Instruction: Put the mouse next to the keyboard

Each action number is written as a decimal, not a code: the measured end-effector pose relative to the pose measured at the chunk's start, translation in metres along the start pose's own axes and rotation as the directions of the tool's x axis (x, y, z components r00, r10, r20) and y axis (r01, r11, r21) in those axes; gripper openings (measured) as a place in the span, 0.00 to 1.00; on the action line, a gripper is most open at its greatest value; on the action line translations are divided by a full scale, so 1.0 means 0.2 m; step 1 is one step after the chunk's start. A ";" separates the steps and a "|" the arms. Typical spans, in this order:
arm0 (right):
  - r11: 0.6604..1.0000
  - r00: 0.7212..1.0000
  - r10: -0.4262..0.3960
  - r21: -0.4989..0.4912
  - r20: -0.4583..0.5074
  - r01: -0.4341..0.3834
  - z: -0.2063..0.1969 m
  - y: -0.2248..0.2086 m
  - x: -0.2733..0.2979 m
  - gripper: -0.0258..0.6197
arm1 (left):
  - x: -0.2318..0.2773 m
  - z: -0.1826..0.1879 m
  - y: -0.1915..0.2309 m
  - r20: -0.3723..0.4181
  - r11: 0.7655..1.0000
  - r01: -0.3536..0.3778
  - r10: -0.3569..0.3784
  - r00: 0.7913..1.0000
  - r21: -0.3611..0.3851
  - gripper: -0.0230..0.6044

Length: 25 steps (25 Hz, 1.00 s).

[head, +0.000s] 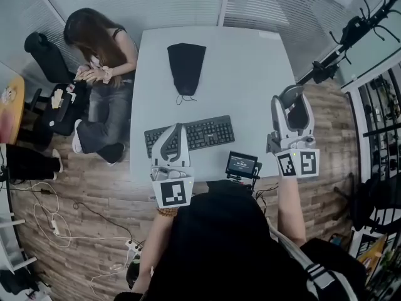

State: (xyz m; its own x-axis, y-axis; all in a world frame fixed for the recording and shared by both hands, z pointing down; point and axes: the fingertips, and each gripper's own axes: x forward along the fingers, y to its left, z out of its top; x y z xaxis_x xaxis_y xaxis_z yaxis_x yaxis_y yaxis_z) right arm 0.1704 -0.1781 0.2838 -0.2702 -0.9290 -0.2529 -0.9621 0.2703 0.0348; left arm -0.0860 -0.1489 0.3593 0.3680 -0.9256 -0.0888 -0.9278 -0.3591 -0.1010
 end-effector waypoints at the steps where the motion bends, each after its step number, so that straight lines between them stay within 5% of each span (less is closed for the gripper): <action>1: 1.000 1.000 0.003 -0.002 -0.006 -0.003 -0.01 0.00 0.01 0.49 | 0.01 -0.02 0.00 -0.005 1.000 -0.010 0.010 1.000 -0.028 0.06; 5: 1.000 0.999 0.006 0.000 -0.033 -0.006 -0.06 -0.02 0.06 0.49 | 0.06 -0.05 0.01 -0.025 0.999 0.018 -0.017 1.000 0.044 0.06; 9: 1.000 0.999 0.004 0.007 -0.054 -0.003 -0.11 -0.03 0.09 0.49 | 0.08 -0.12 0.03 -0.057 0.999 -0.017 0.014 0.998 -0.047 0.06; 25: 0.999 0.990 -0.024 0.023 -0.141 0.027 -0.34 -0.13 0.15 0.49 | 0.15 -0.16 0.01 -0.086 0.999 0.011 -0.016 0.996 -0.051 0.06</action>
State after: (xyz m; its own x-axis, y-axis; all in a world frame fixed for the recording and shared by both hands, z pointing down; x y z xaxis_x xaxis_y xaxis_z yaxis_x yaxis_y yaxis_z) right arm 0.1853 -0.2295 0.3404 -0.2498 -0.9615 -0.1149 -0.9680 0.2508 0.0058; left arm -0.0789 -0.1805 0.3889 0.3757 -0.9267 -0.0015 -0.9255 -0.3751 -0.0515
